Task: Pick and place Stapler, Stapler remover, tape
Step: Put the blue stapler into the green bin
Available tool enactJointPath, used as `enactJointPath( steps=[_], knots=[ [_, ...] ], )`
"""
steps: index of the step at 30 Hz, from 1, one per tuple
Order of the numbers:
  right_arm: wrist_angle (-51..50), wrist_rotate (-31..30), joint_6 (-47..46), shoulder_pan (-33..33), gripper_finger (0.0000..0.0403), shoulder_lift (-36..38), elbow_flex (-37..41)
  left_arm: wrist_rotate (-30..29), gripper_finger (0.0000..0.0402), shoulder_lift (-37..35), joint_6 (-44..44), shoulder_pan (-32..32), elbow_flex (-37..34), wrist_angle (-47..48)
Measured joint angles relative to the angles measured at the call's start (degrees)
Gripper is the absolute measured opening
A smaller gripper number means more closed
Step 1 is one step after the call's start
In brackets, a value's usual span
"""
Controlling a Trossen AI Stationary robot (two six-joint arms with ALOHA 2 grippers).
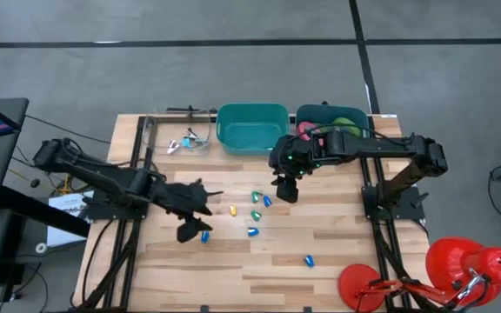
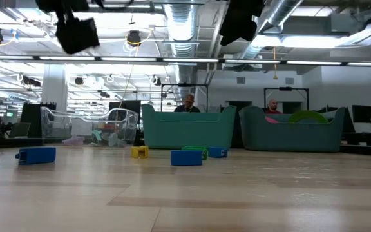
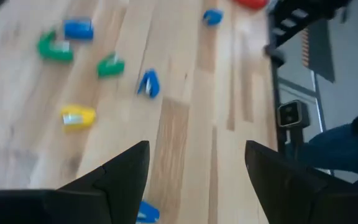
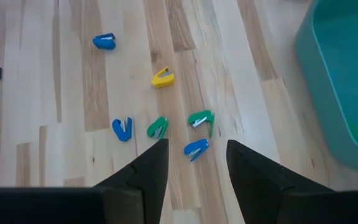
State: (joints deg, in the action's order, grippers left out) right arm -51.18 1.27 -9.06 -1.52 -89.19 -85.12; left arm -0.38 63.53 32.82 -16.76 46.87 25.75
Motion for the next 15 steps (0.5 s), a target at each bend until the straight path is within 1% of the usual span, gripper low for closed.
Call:
enactJointPath(
  steps=[3, 8, 13, 15],
  knots=[
    [-0.1, 0.0, 0.0, 0.0, 0.0154, 0.0, 0.0, 0.1, 0.0254, 3.5, 5.7, -0.2, 0.0, 0.0],
    [-0.3, 0.2, 0.0, 0.0, 0.0154, 0.0, 0.0, 2.6, 0.0254, 8.5, 14.2, -0.3, 0.0, 0.0],
    [-0.6, 0.2, 0.1, 0.0, 0.0154, 0.0, 0.0, 6.2, 0.0254, 11.9, 18.3, -0.3, 0.0, -0.1],
    [-0.8, 0.2, 0.2, 0.0, 0.0154, 0.0, 0.0, 6.6, 0.0254, 12.9, 19.4, -0.3, 0.0, 0.2]
  ],
)
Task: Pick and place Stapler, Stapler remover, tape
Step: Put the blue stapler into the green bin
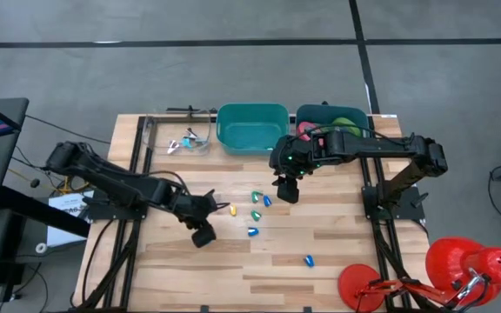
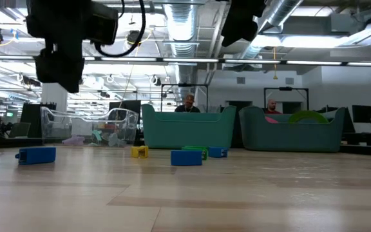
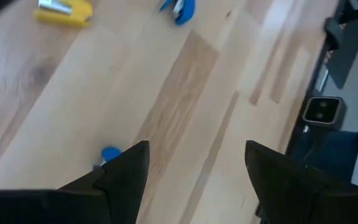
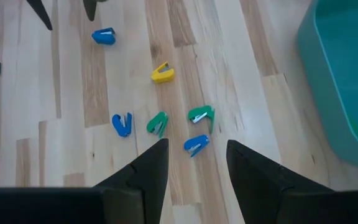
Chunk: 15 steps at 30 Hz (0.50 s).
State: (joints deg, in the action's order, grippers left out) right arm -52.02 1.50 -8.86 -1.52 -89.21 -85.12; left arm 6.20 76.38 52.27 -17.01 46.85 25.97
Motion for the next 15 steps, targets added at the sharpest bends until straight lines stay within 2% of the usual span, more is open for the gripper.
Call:
enactJointPath(
  steps=[15],
  knots=[
    [0.2, 0.0, 0.5, 0.0, 0.0154, 0.0, 0.0, 0.9, 0.0254, 4.8, 21.4, 0.0, 0.0, 6.9]
  ],
)
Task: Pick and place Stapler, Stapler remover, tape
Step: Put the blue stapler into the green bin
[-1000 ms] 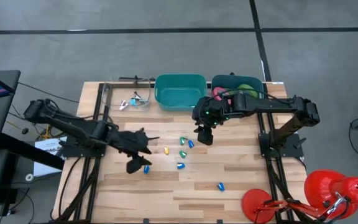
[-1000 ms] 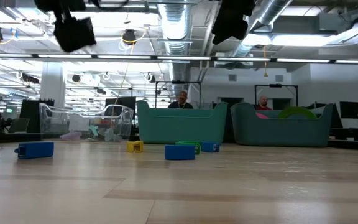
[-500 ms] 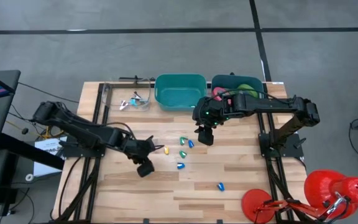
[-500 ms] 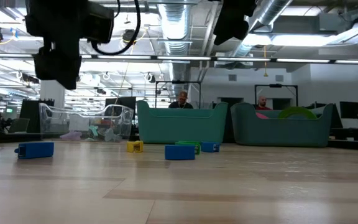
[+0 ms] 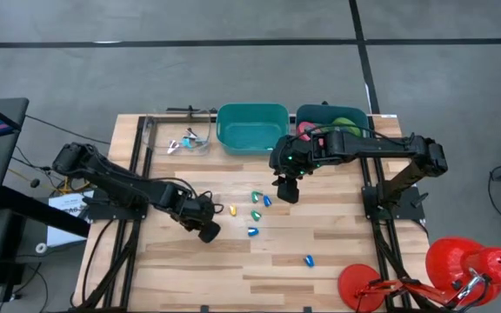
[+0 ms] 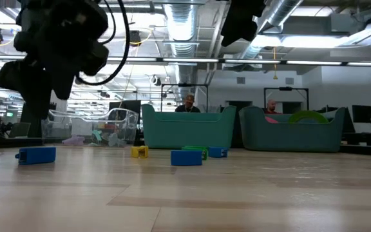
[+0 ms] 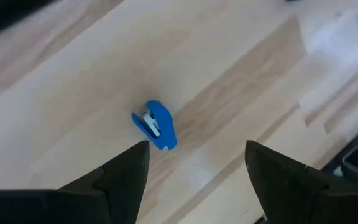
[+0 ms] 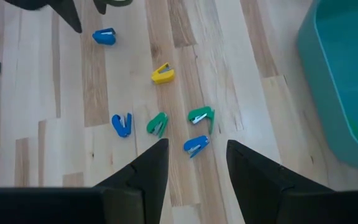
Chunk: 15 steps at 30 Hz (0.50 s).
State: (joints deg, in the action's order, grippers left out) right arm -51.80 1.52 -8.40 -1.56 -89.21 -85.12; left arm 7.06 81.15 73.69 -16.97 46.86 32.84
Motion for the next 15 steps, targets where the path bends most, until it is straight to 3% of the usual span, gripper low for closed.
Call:
enactJointPath(
  steps=[15],
  knots=[
    [0.1, 0.0, 3.5, -0.1, 0.0154, 0.0, 0.0, 1.9, 0.0254, 6.2, 9.0, 0.0, 0.0, 0.6]
  ],
)
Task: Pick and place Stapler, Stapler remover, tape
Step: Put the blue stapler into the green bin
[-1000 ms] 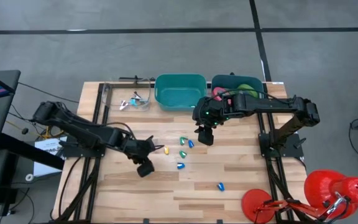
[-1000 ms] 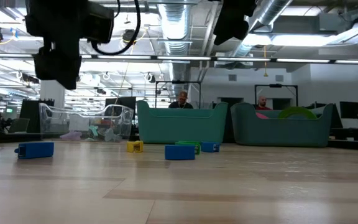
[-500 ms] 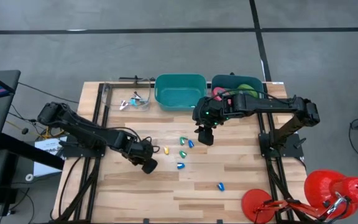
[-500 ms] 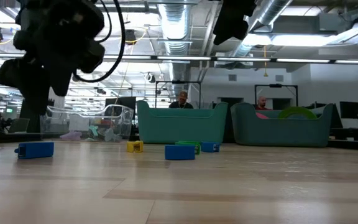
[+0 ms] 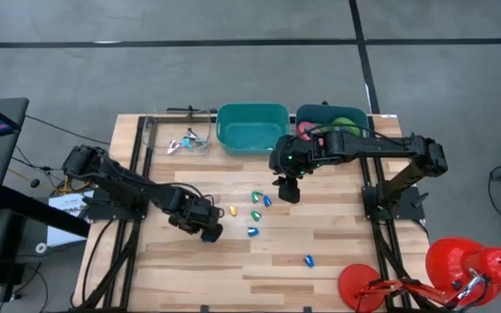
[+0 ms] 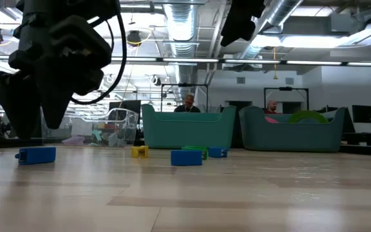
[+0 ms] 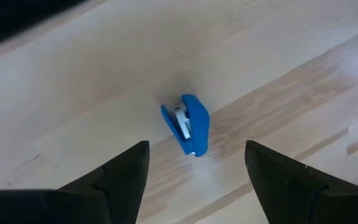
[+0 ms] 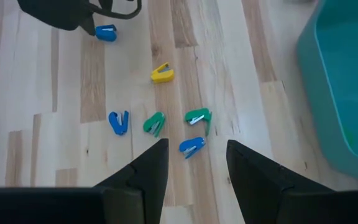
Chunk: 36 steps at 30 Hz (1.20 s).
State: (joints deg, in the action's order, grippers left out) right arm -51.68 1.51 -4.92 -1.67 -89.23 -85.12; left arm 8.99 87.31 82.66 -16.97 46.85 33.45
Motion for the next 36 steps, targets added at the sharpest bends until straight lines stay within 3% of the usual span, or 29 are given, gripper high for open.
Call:
enactJointPath(
  steps=[22, 36],
  knots=[
    [0.6, 0.0, 2.1, -0.7, 0.0154, 0.0, 0.0, -2.9, 0.0249, 3.3, 4.8, -0.3, 0.0, -0.1],
    [0.8, 0.0, 2.5, -0.7, 0.0154, 0.0, 0.0, -3.3, 0.0138, 3.3, 4.7, -0.3, 0.0, -0.1]
  ],
)
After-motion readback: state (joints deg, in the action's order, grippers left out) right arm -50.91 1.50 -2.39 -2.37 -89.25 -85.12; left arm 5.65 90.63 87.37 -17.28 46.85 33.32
